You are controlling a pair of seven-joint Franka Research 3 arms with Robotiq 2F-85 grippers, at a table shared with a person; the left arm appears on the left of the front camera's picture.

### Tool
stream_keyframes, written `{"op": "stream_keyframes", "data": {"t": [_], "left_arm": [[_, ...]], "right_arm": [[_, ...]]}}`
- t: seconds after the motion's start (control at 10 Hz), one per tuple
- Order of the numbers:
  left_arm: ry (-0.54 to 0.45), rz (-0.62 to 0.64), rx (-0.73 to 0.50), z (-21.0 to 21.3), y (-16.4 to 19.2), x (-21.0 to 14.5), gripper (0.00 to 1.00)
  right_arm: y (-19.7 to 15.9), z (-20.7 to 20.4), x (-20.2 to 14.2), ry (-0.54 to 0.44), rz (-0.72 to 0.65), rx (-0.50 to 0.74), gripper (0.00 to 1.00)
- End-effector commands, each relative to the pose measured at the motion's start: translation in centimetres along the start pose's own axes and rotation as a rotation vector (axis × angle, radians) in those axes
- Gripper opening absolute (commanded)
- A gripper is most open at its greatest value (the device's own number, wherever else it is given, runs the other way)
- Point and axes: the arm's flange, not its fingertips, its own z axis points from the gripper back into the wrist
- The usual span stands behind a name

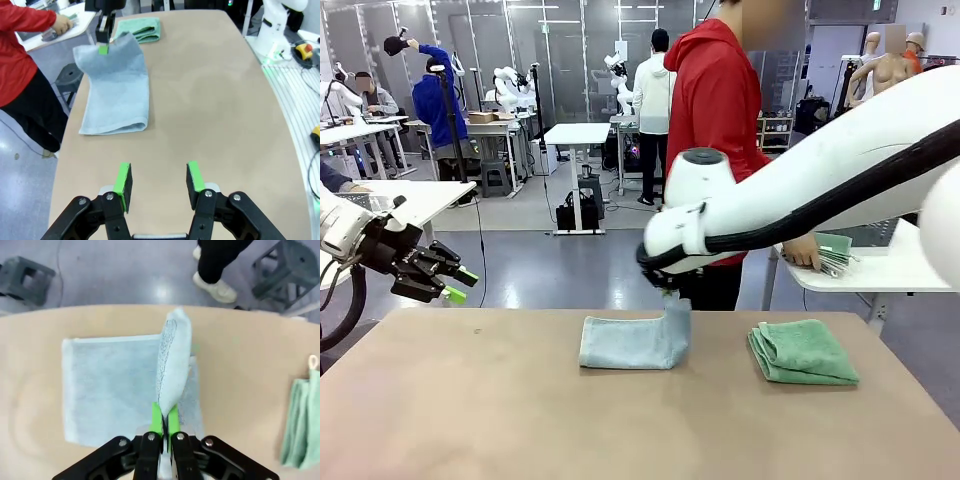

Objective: Fold the towels and place them in the basket.
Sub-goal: When a person lays out a Towel with hook on the table, fold it in half twice.

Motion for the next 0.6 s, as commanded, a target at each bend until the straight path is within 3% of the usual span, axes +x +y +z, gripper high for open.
{"op": "stream_keyframes", "data": {"t": [0.0, 0.2, 0.5], "left_arm": [[0.000, -0.019, 0.001, 0.1, 0.0, -0.1, 0.57], [0.000, -0.019, 0.001, 0.1, 0.0, -0.1, 0.57], [0.000, -0.019, 0.001, 0.1, 0.0, -0.1, 0.57]], "right_arm": [[5.5, -1.5, 2.0, 0.039, -0.015, -0.022, 0.00], [9.5, -2.4, 1.9, 0.062, 0.007, 0.021, 0.00], [11.5, -5.0, 1.4, 0.099, 0.027, 0.049, 0.00]]}}
